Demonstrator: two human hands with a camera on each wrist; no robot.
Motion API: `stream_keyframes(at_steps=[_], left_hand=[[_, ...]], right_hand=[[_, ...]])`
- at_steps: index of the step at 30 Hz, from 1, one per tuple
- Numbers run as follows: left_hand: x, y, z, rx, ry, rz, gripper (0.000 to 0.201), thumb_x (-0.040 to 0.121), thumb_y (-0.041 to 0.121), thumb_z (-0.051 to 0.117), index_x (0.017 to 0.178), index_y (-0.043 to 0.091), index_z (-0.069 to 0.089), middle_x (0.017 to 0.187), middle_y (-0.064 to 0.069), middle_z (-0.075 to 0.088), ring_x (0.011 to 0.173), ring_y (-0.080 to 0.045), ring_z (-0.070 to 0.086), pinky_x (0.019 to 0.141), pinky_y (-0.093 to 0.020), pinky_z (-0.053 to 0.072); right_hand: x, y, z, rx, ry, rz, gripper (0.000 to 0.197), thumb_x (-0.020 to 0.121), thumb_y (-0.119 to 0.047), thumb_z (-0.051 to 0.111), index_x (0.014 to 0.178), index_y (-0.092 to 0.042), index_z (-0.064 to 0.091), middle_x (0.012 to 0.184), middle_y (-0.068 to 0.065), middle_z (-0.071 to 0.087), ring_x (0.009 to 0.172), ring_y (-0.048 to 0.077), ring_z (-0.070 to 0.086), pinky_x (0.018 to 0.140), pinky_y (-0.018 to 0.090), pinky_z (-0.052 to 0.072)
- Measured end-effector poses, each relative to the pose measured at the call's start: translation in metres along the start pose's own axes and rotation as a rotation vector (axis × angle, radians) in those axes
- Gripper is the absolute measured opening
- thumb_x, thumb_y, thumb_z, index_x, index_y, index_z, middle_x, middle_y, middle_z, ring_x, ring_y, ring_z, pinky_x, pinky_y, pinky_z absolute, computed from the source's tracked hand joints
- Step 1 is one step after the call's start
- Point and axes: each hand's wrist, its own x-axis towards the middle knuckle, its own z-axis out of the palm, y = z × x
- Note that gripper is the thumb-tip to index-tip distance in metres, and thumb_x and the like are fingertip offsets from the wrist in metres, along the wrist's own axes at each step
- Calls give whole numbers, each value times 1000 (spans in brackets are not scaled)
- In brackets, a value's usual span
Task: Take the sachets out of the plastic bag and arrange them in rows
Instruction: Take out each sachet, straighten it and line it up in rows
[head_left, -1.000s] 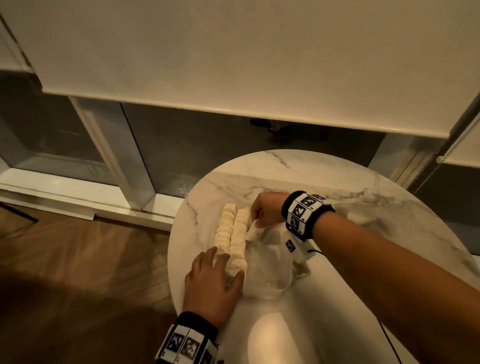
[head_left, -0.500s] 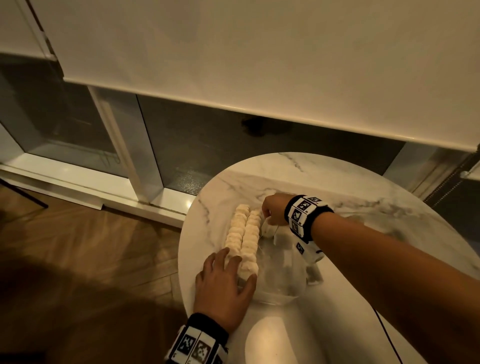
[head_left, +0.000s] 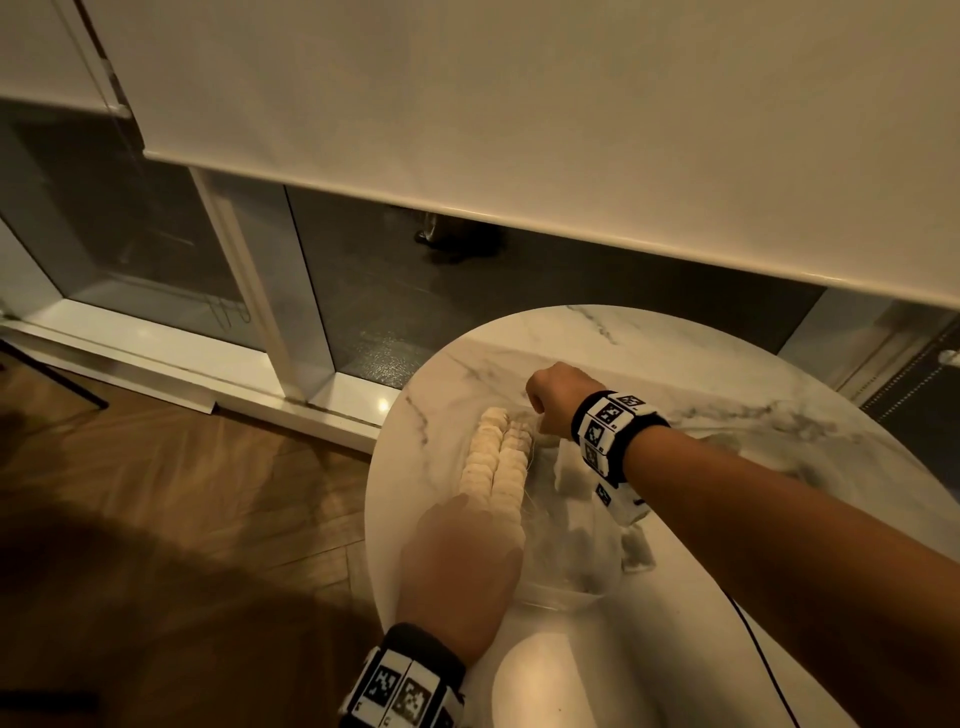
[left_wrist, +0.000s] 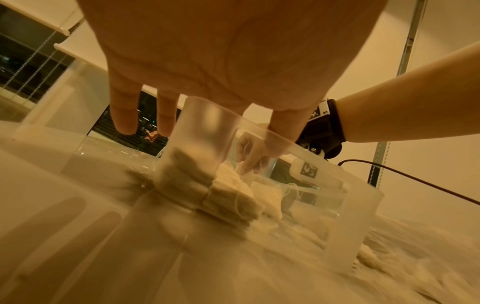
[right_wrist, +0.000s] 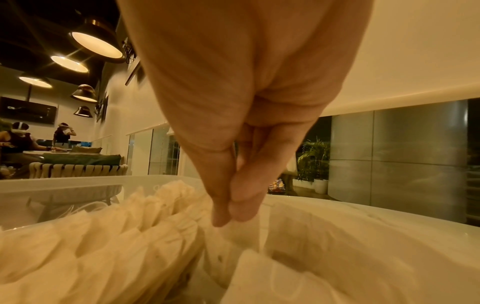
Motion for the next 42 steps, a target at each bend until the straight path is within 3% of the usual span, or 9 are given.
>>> stream_keyframes(at_steps=[6,16,20,24,28,32,35,40,42], left_hand=[[-1,0,-1,5,0,2,52,94,66,34,139,39,38,159,9,20,144,-18,16,114,-41,26],[-1,1,0,5,7,2,51,94,66,34,139,40,38,158,9,19,144,-17,15,115,-41,25],[-2,1,0,-1,6,3,51,94,66,34,139,41,38,158,9,18,144,-17,15,114,-41,24],[-1,1,2,-7,4,4,51,95,65,34,139,41,38,159,9,18,144,-17,15,114,-41,24],[-1,0,5,-9,13,15,48,95,64,33,136,40,41,158,9,20,143,-17,17,113,-41,27],[0,-1,8,-2,-2,20,48,95,64,32,137,40,39,158,8,20,142,-20,19,112,-45,31],[0,-2,8,-12,-8,22,48,96,63,34,137,40,41,158,7,20,142,-21,20,111,-46,32],[2,-2,9,-38,-6,17,50,94,63,33,137,38,42,156,7,23,139,-21,25,109,-46,34],[3,-1,9,-64,6,17,48,95,61,37,137,36,41,154,7,26,137,-20,28,107,-45,35]], right_hand=[[0,5,1,101,48,14,30,84,-12,78,110,-15,63,104,6,57,88,23,60,73,28,49],[-5,9,-3,5,63,44,16,87,-20,75,99,-22,65,97,2,64,84,22,62,73,32,55],[-6,11,-1,2,66,139,20,87,-31,75,100,-21,64,90,1,65,79,21,62,77,36,59],[-11,20,-5,244,49,252,25,84,-40,77,95,-21,66,88,0,65,79,20,63,79,38,59],[-33,44,-9,647,188,365,20,88,-38,73,82,-20,67,82,0,68,77,18,65,76,36,57],[-77,75,9,968,268,547,16,91,-26,69,83,-12,69,78,9,72,63,21,68,54,28,51],[-109,91,37,1112,185,629,15,94,-17,64,89,-4,68,81,15,69,63,24,61,50,25,43],[-135,89,84,1031,-73,645,20,86,-26,76,97,-10,69,89,10,70,73,23,64,56,30,55],[-137,86,92,957,-123,638,27,81,-26,80,101,-16,66,95,8,68,83,24,66,67,37,61]])
